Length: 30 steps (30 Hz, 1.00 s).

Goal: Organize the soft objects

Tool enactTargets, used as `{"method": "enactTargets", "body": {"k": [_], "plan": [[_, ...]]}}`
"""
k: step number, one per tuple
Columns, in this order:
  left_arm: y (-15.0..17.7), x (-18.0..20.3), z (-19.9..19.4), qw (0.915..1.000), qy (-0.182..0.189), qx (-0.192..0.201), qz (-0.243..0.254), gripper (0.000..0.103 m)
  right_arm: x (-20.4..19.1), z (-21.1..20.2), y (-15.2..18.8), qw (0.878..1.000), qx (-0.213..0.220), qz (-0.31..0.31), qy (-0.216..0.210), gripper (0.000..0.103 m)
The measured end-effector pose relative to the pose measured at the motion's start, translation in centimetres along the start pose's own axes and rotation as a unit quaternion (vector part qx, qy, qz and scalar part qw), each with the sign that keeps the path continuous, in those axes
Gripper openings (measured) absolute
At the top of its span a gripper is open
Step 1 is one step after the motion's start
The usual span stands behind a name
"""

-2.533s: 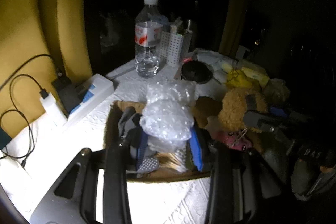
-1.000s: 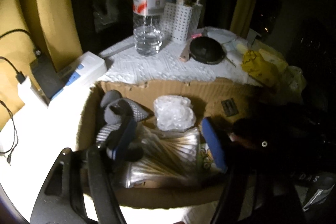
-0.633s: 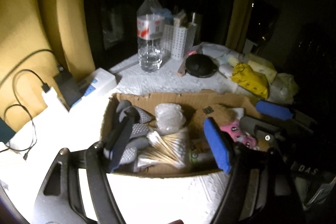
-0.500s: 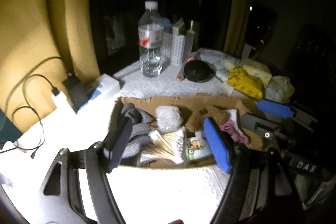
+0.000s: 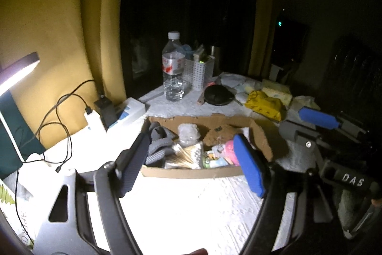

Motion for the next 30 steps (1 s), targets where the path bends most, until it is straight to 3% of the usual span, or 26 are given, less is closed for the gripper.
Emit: {"method": "enactTargets", "body": {"k": [16,30], "plan": [[-0.3,1.6,-7.2,0.9986,0.038,0.028,0.024,0.088,-2.2,-7.6,-0.5,0.998,0.032,0.01,0.057,0.065],[-0.4,1.8,-11.1,0.9971,0.045,0.048,0.038,0.09,-2.8,-12.4,0.0,0.993,0.05,0.028,0.104,0.066]]}}
Point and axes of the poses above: each gripper's, at about its wrist camera, not at the fingertips, and z roughly the way its jaws point, x to its right, y to its underside, the point moved 7 cm from there along z, roughly the way its jaws point, and after that the axes turned 12 degrees about -z, right-handed, at the moved point
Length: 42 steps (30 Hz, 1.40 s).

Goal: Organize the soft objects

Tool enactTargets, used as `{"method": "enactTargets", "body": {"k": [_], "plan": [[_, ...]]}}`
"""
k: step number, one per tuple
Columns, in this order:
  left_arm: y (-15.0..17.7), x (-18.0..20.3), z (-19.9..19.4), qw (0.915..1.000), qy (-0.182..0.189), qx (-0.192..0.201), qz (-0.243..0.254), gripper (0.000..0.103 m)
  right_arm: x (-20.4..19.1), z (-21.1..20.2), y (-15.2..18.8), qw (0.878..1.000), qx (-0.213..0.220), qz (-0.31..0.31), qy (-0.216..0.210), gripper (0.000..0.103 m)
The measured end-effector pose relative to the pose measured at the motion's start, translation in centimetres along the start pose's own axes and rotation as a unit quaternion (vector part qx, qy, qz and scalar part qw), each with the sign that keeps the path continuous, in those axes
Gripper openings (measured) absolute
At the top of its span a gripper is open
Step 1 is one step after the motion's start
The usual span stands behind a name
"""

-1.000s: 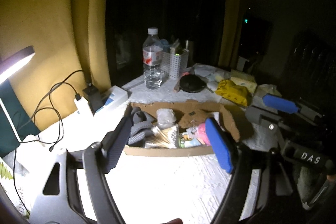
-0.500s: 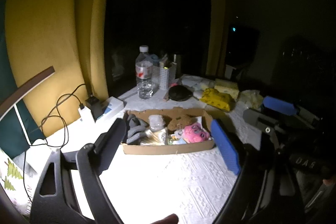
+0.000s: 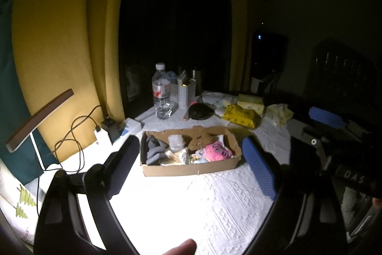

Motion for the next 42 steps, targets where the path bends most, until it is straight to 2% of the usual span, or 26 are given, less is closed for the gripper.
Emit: {"method": "enactTargets", "body": {"k": [9,42], "plan": [[-0.5,-0.2,-1.5,0.9999,-0.009,0.009,0.0,0.09,0.1,-0.7,0.0,1.0,0.002,0.002,0.008,0.066],[-0.7,0.3,-2.0,0.9999,-0.002,0.015,0.002,0.09,0.3,-0.6,-0.5,1.0,0.004,0.001,0.005,0.067]]}}
Point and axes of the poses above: each gripper's, at about its wrist camera, not at the fingertips, and z roughly the way its jaws point, x to its right, y to its underside, the point moved 7 cm from there along z, roughly the way its jaws point, and after that the axes turned 12 degrees about -z, right-handed, at the moved point
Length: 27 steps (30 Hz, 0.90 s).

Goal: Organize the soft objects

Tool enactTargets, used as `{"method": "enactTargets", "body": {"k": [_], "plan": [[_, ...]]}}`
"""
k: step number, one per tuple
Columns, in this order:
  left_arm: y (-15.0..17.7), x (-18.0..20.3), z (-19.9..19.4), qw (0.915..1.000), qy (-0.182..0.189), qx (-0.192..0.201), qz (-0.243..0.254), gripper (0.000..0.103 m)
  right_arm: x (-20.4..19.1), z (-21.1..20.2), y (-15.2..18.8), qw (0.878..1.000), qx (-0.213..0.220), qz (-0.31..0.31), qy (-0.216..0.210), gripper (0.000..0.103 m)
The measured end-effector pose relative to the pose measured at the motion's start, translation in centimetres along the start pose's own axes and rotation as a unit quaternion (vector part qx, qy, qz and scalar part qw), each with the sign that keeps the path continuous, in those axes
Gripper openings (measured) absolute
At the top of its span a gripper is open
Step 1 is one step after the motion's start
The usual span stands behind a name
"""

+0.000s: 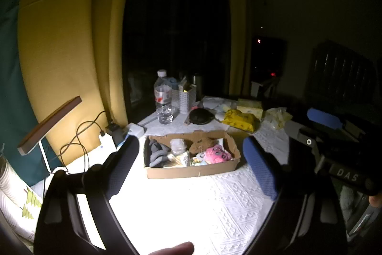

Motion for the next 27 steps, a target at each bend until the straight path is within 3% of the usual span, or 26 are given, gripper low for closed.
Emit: {"method": "enactTargets", "body": {"k": [27], "plan": [[0.08,0.23,-0.15,1.0,0.003,0.0,0.002,0.09,-0.06,-0.12,0.07,1.0,0.0,0.001,0.001,0.067]]}}
Point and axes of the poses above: each gripper's, at about its wrist camera, not at the fingertips, and z roughly the way its jaws point, x to its right, y to its underside, the point moved 7 cm from there along z, roughly the way its jaws point, and after that the axes turned 12 degrees about -z, right-handed, at the moved point
